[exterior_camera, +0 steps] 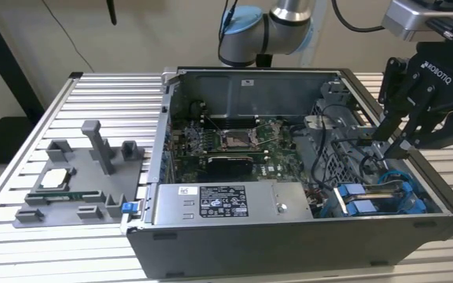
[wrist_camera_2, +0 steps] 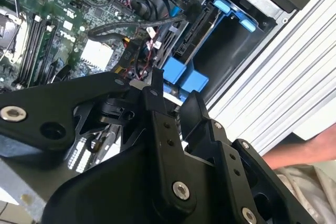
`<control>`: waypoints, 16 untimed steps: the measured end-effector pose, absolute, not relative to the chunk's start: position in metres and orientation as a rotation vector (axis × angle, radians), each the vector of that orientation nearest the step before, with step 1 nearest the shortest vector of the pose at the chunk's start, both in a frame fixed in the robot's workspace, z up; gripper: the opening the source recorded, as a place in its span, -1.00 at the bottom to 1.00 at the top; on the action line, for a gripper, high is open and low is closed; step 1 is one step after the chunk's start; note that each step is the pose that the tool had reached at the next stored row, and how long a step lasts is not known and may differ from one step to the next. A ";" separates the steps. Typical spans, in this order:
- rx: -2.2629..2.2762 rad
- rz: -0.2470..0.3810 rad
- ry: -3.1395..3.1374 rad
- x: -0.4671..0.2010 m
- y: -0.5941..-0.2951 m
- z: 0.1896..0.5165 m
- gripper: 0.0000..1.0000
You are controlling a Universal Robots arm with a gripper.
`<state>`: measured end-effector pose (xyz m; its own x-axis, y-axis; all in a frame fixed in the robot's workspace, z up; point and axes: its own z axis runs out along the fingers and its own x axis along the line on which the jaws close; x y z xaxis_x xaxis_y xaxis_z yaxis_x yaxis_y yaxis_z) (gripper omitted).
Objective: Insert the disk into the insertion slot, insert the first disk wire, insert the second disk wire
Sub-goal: 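Insert the first disk wire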
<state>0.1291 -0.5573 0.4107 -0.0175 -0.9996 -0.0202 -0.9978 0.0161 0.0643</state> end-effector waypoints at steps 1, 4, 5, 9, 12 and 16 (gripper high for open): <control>2.180 -0.093 -2.217 0.129 -0.556 0.411 1.00; 2.180 -0.093 -2.217 0.129 -0.554 0.413 1.00; 2.180 -0.093 -2.217 0.129 -0.553 0.413 1.00; 2.180 -0.093 -2.217 0.129 -0.547 0.414 1.00; 2.183 -0.088 -2.219 0.129 -0.542 0.413 1.00; 2.190 -0.077 -2.223 0.129 -0.535 0.409 1.00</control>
<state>0.1288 -0.5350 0.4088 -0.0157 -0.9997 -0.0205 -0.9987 0.0147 0.0494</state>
